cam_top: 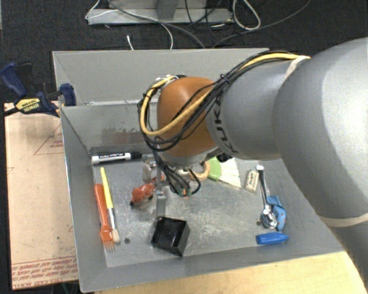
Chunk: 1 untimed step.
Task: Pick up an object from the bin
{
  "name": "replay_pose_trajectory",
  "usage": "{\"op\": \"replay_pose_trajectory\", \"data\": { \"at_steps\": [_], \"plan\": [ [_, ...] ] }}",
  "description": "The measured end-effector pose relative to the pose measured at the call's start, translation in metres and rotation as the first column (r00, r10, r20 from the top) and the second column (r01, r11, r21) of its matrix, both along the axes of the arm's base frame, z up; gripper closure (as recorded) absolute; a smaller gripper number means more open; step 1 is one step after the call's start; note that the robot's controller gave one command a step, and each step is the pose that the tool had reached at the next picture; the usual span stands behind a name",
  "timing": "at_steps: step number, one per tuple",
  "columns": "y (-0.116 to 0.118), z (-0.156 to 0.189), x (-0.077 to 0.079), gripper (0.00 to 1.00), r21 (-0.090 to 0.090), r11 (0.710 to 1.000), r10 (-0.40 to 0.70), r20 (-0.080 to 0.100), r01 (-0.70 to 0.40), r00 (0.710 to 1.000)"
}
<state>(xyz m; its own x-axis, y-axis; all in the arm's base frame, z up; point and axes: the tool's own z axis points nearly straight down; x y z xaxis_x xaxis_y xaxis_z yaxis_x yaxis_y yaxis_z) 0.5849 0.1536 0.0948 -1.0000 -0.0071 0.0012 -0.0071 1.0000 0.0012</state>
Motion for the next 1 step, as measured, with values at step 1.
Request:
{"op": "replay_pose_trajectory", "data": {
  "at_steps": [1],
  "plan": [
    [0.0068, 0.0047, -0.009, 0.0, 0.002, 0.998, -0.059, 0.0, 0.059, 0.998]
  ]
}}
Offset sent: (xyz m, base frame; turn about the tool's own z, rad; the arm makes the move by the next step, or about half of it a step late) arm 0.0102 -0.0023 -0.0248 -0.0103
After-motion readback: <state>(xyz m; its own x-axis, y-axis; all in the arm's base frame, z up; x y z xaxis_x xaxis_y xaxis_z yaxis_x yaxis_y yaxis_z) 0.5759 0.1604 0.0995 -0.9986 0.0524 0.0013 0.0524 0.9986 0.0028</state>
